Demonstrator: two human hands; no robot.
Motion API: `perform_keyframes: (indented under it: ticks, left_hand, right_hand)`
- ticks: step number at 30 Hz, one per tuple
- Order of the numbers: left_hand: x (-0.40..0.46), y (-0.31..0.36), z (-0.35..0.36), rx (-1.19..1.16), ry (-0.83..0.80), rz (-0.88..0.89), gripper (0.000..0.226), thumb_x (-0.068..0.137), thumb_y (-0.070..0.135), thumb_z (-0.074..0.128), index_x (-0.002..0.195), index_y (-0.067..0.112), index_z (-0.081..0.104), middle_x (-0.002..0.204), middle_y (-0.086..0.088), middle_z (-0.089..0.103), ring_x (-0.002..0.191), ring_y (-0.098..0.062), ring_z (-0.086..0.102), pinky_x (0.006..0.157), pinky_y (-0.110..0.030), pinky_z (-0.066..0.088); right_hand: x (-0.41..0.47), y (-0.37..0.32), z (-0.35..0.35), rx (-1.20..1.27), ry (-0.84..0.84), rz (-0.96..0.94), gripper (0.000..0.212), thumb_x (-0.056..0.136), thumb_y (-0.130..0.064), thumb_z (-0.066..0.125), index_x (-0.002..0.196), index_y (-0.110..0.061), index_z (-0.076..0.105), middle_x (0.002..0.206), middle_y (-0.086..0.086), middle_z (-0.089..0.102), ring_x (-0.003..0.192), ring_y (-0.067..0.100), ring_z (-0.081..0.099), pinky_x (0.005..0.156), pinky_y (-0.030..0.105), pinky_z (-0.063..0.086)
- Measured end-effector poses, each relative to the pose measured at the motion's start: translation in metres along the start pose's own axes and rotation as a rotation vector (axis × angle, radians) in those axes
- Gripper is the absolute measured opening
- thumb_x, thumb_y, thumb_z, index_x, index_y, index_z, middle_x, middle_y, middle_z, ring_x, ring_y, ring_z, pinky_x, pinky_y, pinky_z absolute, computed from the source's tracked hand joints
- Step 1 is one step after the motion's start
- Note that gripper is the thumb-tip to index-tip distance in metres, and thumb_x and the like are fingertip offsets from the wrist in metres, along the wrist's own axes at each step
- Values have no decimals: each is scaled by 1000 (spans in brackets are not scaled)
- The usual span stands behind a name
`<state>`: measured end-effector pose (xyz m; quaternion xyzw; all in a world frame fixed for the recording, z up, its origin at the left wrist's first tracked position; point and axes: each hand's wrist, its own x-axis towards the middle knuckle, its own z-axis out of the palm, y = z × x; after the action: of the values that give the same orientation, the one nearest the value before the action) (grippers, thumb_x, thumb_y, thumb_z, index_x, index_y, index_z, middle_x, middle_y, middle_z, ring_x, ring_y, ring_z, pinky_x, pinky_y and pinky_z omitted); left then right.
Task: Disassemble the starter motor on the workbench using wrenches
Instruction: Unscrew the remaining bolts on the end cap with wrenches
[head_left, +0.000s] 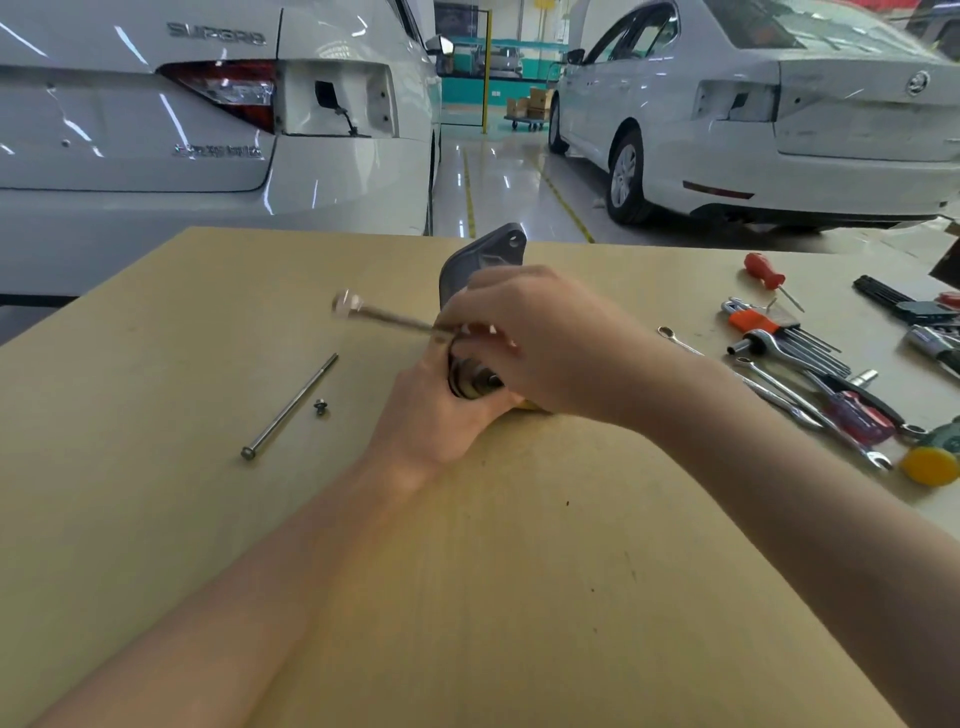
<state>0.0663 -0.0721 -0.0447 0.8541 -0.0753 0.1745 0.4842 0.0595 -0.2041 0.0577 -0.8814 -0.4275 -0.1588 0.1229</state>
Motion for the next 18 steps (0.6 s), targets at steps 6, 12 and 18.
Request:
perform_keyframes:
  ticks: [6, 12, 18]
  left_hand:
    - [-1, 5, -1, -39, 1, 35, 30, 66, 41, 72, 90, 31, 59, 62, 30, 56, 63, 10, 55, 57, 1, 36]
    - [-3, 7, 1, -101, 5, 34, 93, 64, 50, 82, 141, 51, 30, 100, 32, 61, 90, 16, 60, 74, 1, 41]
    - [-3, 12, 0, -119, 18, 43, 99, 54, 67, 70, 142, 48, 31, 103, 33, 57, 90, 19, 58, 73, 2, 39]
  right_hand:
    - [-12, -3, 4, 219, 171, -20, 17, 91, -8, 57, 102, -8, 70, 89, 1, 62, 80, 14, 56, 75, 27, 46]
    - [-56, -1, 28, 1476, 691, 616, 9, 96, -2, 49, 92, -3, 57, 74, 9, 63, 66, 17, 63, 66, 25, 55]
    - [-58, 5, 43, 1932, 686, 755, 7, 94, -3, 49, 90, -4, 55, 75, 13, 66, 73, 23, 67, 81, 31, 57]
